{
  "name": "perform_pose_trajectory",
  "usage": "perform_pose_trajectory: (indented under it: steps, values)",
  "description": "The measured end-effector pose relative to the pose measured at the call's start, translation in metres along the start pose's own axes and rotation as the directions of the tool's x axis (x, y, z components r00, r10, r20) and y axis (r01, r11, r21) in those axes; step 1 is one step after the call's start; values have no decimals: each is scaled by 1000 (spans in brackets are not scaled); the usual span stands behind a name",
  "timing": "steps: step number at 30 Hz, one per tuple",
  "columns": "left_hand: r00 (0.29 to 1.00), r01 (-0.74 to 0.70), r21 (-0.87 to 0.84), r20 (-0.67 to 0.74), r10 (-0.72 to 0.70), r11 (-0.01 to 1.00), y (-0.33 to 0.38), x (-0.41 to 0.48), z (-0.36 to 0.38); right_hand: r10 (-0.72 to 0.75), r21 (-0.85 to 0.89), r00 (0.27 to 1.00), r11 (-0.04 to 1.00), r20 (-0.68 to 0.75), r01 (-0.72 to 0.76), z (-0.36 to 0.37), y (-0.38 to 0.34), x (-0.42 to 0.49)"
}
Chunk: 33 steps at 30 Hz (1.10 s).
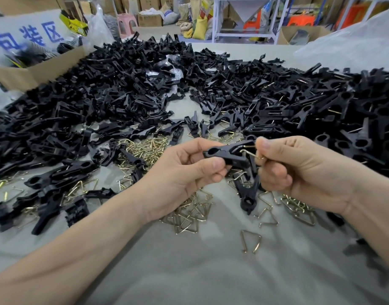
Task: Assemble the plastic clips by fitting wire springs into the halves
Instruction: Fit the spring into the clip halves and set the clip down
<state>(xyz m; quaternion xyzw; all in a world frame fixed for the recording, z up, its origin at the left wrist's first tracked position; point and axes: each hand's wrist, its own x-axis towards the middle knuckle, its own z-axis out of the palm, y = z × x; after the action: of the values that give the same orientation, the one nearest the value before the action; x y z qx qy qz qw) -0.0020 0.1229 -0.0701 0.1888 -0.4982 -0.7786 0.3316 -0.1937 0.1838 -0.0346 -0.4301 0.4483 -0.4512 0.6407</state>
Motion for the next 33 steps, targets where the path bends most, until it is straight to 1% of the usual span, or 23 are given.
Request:
perform_pose_trajectory:
  steps: [3,6,9,13,16,20,26,29,33]
  values:
    - [1000,-5,-30,-6,5,1000,0,0,2,-11,18,1000,1000,4,11,2,2,1]
    - [1000,-24,-15,-10,24,1000,0,0,2,-6,19,1000,1000,9,6,4,4,2]
    - [999,-39,26,-18,40,999,2,-1,2,-20,-48,1000,999,21,20,4,4,1]
    - [998,-50,61,-23,51,997,4,-1,3,-59,-129,998,990,-1,58,5,5,1]
    - [998,-50,76,-39,53,996,3,-1,3,-96,-162,995,982,-3,95,5,4,1]
    - [999,-43,101,-27,46,994,3,-2,3,-89,-154,996,984,23,91,3,4,2]
    - [999,-51,81,-14,52,995,2,-1,1,-56,-135,998,989,32,60,2,9,3]
    - [999,-43,110,-8,44,993,2,-1,0,-66,-125,997,990,25,69,2,9,3]
    - [999,-35,149,-34,41,988,2,-1,-1,-61,-116,998,991,29,64,2,9,4]
